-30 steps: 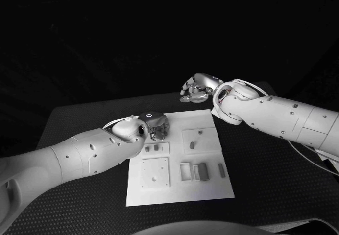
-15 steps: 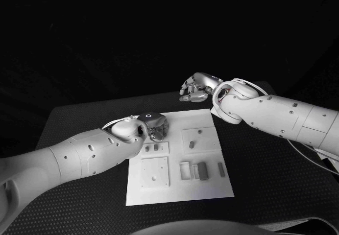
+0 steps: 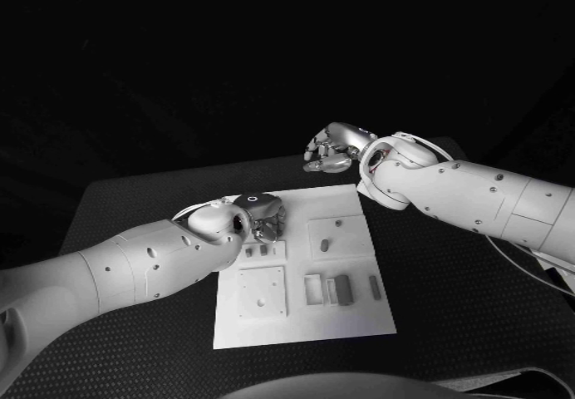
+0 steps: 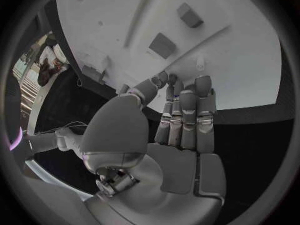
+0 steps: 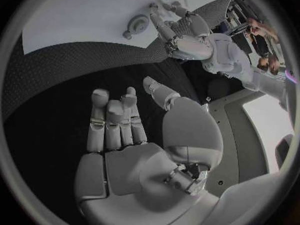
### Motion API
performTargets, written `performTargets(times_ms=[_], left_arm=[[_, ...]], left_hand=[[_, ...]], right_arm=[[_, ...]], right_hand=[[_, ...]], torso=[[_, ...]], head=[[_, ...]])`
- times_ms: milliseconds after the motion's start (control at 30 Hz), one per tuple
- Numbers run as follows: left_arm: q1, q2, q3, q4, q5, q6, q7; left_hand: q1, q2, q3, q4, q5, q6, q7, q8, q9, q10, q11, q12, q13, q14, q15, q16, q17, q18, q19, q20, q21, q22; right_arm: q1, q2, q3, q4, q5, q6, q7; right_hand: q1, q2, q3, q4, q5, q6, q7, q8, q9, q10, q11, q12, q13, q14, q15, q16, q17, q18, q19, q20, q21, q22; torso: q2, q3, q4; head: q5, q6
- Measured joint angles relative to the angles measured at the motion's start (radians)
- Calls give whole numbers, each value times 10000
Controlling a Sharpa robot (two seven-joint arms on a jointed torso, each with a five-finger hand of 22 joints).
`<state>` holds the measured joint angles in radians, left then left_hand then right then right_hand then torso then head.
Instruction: Assemble the parts on the task board
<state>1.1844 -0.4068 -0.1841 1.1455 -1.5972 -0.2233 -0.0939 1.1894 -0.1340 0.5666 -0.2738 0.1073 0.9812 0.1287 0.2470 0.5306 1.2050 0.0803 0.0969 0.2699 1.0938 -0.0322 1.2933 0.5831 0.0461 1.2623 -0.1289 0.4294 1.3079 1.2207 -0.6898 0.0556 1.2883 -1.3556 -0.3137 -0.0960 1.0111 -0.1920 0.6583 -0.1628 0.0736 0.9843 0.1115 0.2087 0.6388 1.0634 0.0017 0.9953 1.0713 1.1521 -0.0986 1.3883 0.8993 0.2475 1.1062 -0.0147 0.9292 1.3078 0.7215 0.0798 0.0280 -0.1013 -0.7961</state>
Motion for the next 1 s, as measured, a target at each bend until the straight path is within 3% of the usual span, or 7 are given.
performTargets(times_ms=[400, 667, 1000], left_arm=[[-3, 50, -2, -94, 18, -3, 38], [-19, 135, -3, -273, 28, -3, 45], [-126, 285, 12, -430, 42, -2, 61]], left_hand=[[-21, 21, 0, 0, 0, 8, 21, 0, -66, 48, -13, -37, 20, 69, 0, 39, -27, -1, 65, -32, 44, -2], [-94, 94, 0, 0, 0, -292, 138, -117, -177, -190, 106, -237, -46, 99, 41, 80, -88, -5, 101, 6, 78, -3], [-105, 104, -33, 33, 1, -324, 166, -117, -202, -193, 105, -236, -54, 98, 41, 80, -98, -5, 100, 7, 117, -4]], right_arm=[[0, 2, -2, -7, 0, 0, 0], [-1, 3, -2, -3, 0, 1, 0], [-1, 8, -2, 3, 0, 1, 0]], right_hand=[[0, 0, 0, 0, 0, 0, 0, 0, 0, 0, 0, 0, 0, 0, 0, 0, 0, 0, -3, 3, 0, 0], [0, 0, 0, 0, 0, 0, 0, 0, 0, 0, 0, 0, 0, 0, 0, 0, 0, 0, -4, 5, 0, 0], [0, 0, 0, 0, 0, 1, -1, 0, 1, 0, 0, 0, -9, 0, 0, 0, 0, 0, -6, 6, 0, 0]], torso=[[2, -1, -2], [4, 6, -11], [5, 11, -18]], head=[[8, -8], [8, -8], [-7, -21]])
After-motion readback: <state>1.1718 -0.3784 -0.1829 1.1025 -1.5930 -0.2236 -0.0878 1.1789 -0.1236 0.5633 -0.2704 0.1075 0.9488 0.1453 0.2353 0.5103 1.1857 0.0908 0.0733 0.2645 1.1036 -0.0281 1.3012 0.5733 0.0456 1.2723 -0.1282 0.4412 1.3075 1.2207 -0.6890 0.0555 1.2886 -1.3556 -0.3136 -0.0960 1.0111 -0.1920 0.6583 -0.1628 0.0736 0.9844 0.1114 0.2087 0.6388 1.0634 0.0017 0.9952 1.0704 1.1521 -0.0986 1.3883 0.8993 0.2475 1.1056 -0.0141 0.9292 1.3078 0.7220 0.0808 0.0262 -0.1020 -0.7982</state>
